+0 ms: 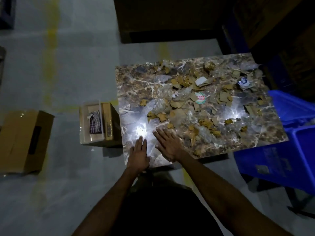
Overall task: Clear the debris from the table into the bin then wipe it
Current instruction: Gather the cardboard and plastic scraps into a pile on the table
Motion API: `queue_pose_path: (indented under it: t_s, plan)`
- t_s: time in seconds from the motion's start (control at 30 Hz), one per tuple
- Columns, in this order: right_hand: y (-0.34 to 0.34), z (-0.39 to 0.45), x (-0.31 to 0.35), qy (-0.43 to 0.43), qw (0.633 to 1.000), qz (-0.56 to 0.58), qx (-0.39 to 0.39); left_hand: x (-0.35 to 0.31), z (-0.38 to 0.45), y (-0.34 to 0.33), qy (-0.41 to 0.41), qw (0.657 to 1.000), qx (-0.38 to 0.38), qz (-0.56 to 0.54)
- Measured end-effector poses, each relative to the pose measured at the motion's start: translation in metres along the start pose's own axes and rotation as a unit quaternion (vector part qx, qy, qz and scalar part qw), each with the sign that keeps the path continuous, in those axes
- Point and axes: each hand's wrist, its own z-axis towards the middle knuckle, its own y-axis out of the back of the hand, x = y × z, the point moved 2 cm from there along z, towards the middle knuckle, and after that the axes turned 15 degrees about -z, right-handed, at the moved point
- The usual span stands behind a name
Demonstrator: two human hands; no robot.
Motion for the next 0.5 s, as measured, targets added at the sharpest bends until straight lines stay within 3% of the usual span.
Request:
queue_pose_path:
  t_s: [0.23,0.5]
  plan:
    - [-0.041,-0.095,0.006,0.008,0.999,-0.019,0.034,-0.034,-0.001,-0.029,-0.014,0.999,-0.009,0.032]
    - [-0.012,-0.044,-0.033,0.010,0.999,0.014,0.050,-0.047,-0.021,-0.058,-0.026,1.000,-0.014,-0.003]
